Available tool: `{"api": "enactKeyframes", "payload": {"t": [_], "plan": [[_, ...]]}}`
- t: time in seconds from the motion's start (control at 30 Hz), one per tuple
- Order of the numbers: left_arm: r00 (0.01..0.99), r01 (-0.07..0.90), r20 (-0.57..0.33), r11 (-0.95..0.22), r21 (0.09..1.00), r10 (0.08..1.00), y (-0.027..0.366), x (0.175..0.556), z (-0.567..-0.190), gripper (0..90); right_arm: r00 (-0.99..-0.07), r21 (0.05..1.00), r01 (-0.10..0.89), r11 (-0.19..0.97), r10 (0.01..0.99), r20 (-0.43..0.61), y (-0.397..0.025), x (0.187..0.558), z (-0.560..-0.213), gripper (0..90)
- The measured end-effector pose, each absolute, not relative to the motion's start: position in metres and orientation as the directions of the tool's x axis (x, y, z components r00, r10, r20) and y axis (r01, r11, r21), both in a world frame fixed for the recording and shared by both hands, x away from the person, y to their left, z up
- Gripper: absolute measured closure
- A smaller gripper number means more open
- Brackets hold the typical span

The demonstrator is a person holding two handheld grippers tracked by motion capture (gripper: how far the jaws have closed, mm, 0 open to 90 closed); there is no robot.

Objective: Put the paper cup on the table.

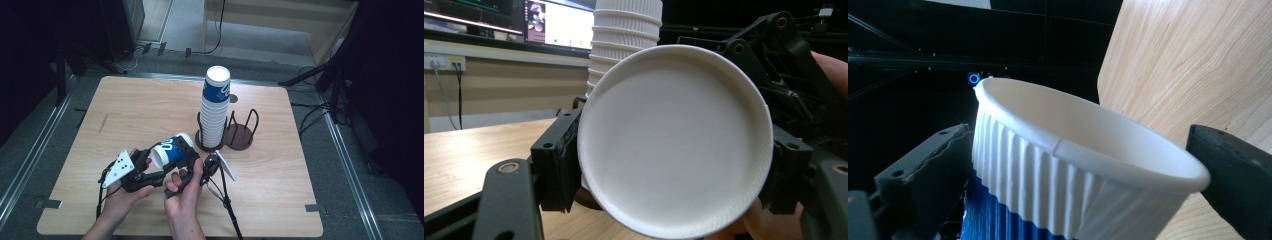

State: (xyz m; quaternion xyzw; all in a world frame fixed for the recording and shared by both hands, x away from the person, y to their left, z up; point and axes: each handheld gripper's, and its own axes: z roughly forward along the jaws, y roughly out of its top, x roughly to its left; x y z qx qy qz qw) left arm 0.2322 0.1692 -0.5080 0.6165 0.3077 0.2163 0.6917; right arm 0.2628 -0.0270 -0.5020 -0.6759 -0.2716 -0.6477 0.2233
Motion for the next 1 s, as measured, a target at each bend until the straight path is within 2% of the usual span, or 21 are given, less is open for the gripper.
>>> {"api": "enactKeyframes", "payload": {"t": [0.13, 0.43, 0.57, 0.63, 0.73, 0.87, 1.0], "plan": [[0.718, 0.076, -0.152, 0.141, 0.987, 0.68, 0.169, 0.232, -0.508, 27.2, 0.011, 0.042, 0.655, -0.754, 0.065, 0.998, -0.028, 0.263, -0.503, 7.7], [0.714, 0.089, -0.156, 0.133, 0.987, 0.682, 0.171, 0.231, -0.508, 26.1, 0.01, 0.035, 0.653, -0.757, 0.055, 0.998, -0.028, 0.263, -0.504, 11.0], [0.697, 0.102, -0.169, 0.136, 0.985, 0.697, 0.172, 0.228, -0.507, 24.3, -0.013, 0.064, 0.645, -0.761, 0.072, 0.997, -0.027, 0.263, -0.505, 11.9], [0.698, 0.124, -0.193, 0.15, 0.981, 0.689, 0.173, 0.228, -0.506, 14.4, -0.023, 0.08, 0.635, -0.768, 0.084, 0.996, -0.029, 0.263, -0.505, 12.0], [0.68, 0.134, -0.2, 0.149, 0.98, 0.706, 0.174, 0.227, -0.504, 9.3, -0.04, 0.113, 0.618, -0.778, 0.111, 0.993, -0.032, 0.265, -0.504, 12.1], [0.658, 0.163, -0.217, 0.144, 0.976, 0.721, 0.178, 0.227, -0.503, 8.7, -0.065, 0.182, 0.584, -0.791, 0.177, 0.982, -0.039, 0.266, -0.503, 12.2], [0.674, 0.213, -0.264, 0.16, 0.964, 0.69, 0.181, 0.228, -0.502, 8.7, -0.082, 0.223, 0.568, -0.792, 0.216, 0.973, -0.046, 0.265, -0.502, 12.2]]}}
